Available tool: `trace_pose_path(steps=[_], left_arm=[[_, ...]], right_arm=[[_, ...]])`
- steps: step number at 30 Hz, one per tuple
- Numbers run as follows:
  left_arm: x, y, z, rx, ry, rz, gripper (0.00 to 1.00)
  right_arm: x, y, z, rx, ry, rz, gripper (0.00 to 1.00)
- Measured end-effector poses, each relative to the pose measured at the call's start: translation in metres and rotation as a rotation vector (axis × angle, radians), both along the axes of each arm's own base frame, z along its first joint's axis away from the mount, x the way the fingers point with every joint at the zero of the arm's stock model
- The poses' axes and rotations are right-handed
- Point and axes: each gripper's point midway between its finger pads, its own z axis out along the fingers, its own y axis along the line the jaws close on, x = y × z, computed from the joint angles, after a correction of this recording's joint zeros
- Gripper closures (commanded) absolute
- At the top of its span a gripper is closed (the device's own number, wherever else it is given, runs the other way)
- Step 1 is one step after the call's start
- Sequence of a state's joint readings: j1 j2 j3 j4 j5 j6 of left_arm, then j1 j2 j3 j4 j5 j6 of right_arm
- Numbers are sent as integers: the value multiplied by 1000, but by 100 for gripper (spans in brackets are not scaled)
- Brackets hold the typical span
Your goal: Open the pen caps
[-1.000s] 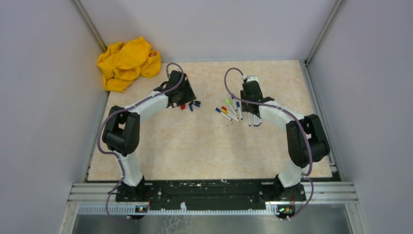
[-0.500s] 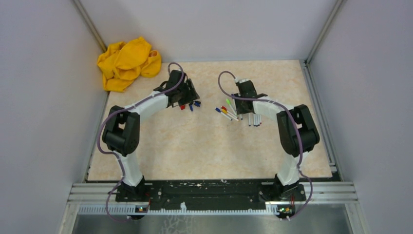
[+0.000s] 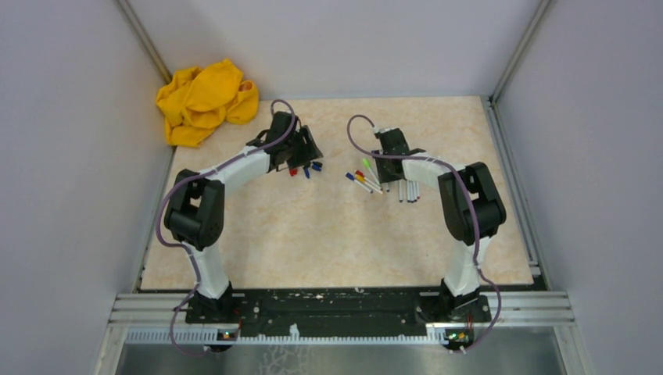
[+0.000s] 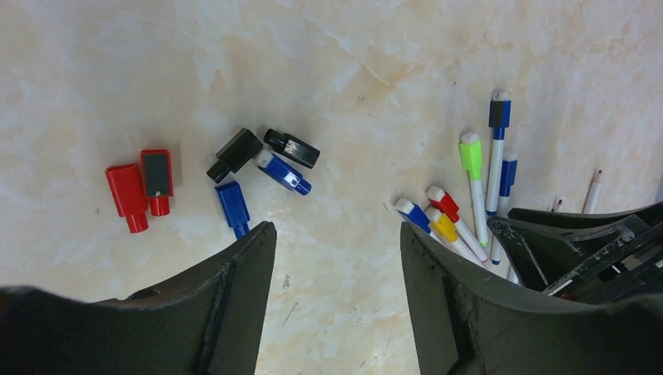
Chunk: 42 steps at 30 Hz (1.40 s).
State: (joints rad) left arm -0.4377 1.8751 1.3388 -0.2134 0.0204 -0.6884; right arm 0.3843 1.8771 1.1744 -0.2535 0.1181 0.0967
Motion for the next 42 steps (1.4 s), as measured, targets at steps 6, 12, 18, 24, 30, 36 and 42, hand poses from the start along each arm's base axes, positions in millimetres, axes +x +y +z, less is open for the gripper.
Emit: trace_pose_path(steps=[6,12,18,24,30,36,42], left_arm=[[2,-1,2,-19,-4,-2,34],[2,-5,5,-44,-1,-9,33],[2,-24,18,-148,-15,-60,30],[5,-60,42,-326,-30,-156,30],[7,-94,38,-436,2,-237,30],[7,-117,36,-480,24,-284,31],[2,-128,32,-499,41,-301,37]], right_arm=[[-1,1,0,6,4,0,100],[-1,-1,0,3,-6,-13,100],[-16,-10,10,0,-34,-19,100],[-12,5,50,70,-137,14,100],[-15,34,66,149,-165,86,100],[-21,65,77,227,-162,151,100],[-19,83,92,286,-187,181,100]])
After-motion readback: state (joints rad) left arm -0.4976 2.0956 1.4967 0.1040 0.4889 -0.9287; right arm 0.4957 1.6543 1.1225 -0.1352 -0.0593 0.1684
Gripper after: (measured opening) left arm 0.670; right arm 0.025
